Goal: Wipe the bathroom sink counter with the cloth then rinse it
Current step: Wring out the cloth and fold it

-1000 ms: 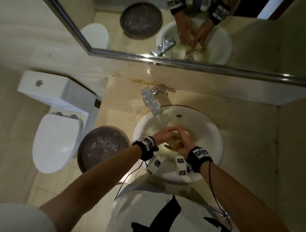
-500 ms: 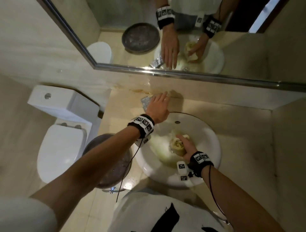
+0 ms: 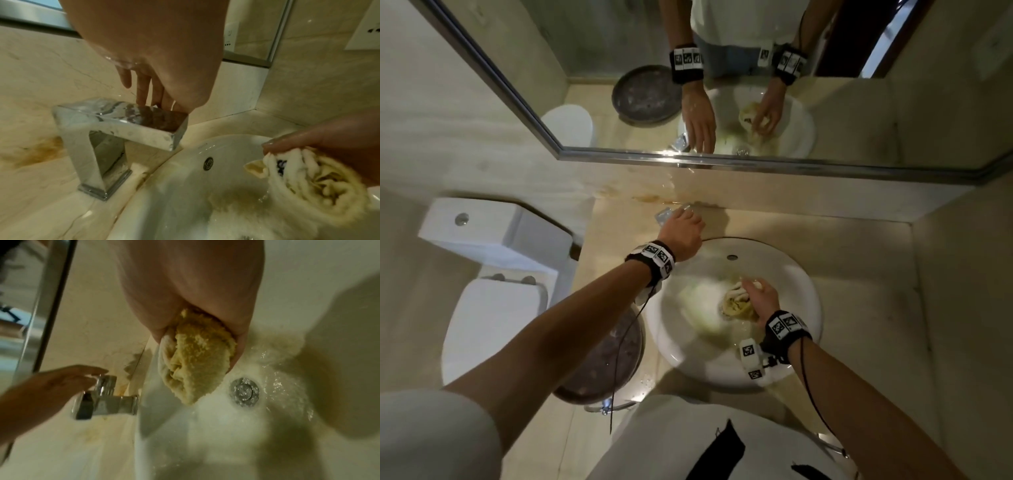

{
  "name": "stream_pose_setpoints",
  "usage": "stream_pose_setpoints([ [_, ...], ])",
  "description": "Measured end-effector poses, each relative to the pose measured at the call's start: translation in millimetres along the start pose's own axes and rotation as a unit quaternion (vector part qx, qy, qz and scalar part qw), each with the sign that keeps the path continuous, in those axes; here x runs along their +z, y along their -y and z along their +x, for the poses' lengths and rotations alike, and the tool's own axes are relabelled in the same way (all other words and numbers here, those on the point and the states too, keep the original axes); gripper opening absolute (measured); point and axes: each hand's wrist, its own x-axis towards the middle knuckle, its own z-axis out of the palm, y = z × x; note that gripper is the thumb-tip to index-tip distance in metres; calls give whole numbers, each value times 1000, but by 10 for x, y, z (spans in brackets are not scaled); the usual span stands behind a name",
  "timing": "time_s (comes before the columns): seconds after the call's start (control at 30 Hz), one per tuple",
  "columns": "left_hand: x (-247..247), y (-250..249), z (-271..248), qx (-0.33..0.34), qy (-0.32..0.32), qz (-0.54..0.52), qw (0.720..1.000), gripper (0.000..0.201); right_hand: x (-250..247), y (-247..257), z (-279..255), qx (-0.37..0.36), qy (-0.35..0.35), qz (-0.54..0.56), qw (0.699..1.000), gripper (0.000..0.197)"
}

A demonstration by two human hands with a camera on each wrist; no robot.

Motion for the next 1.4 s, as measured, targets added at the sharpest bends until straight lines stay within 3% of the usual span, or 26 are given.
stream_pose_setpoints([
  [0.13, -108, -123, -52, -19, 11, -21, 1000, 37, -19, -6, -3, -106, 4, -179, 978, 22],
  [0.27, -112, -425, -324, -4, -57, -227, 972, 31, 18, 94, -170, -177, 53, -310, 933, 35],
  [0.33, -64, -609, -553, 3, -8, -322, 947, 32, 43, 91, -202, -220, 57, -341, 912, 54],
  [0.4, 16, -792, -752, 1, 92, -406, 909, 46, 66, 21, -119, -259, 47, -372, 890, 76],
  [0.47, 166, -957, -886, -18, 123, -487, 864, 60, 107, 20, -117, -279, 53, -412, 866, 67],
  [0.57, 246, -1158, -982, -74, 58, -565, 820, 66, 160, 174, -308, -324, 76, -395, 856, 42],
  [0.67, 133, -1223, -983, -111, 7, -574, 811, 65, 136, 338, -474, -366, 59, -358, 857, 46],
  [0.73, 44, -1195, -935, -126, 3, -561, 818, 58, 101, 435, -519, -393, 46, -389, 832, 48],
  [0.8, -29, -1155, -897, -117, -14, -546, 829, 37, 69, 544, -604, -423, 52, -404, 809, 45],
  [0.87, -150, -1144, -885, -107, -50, -540, 834, 16, 46, 676, -739, -422, 84, -346, 834, 44],
  [0.93, -270, -1157, -857, -107, -78, -543, 829, 27, 22, 795, -861, -391, 116, -238, 882, 48],
  [1.0, -388, -1177, -824, -103, -90, -549, 824, 32, -8, 885, -912, -382, 104, -174, 902, 50],
  [1.1, -439, -1183, -767, -105, -115, -543, 825, 8, -43, 978, -936, -387, 98, -125, 908, 47],
  [1.2, -485, -1203, -775, -126, -130, -560, 809, 20, -63, 1068, -1045, -389, 109, -122, 907, 50],
  [1.3, -547, -1210, -789, -140, -120, -597, 781, 17, -79, 1177, -1192, -397, 121, -109, 903, 49],
  [1.4, -648, -1239, -800, -114, -70, -633, 762, 49, -110, 1327, -1401, -397, 132, -75, 905, 47],
])
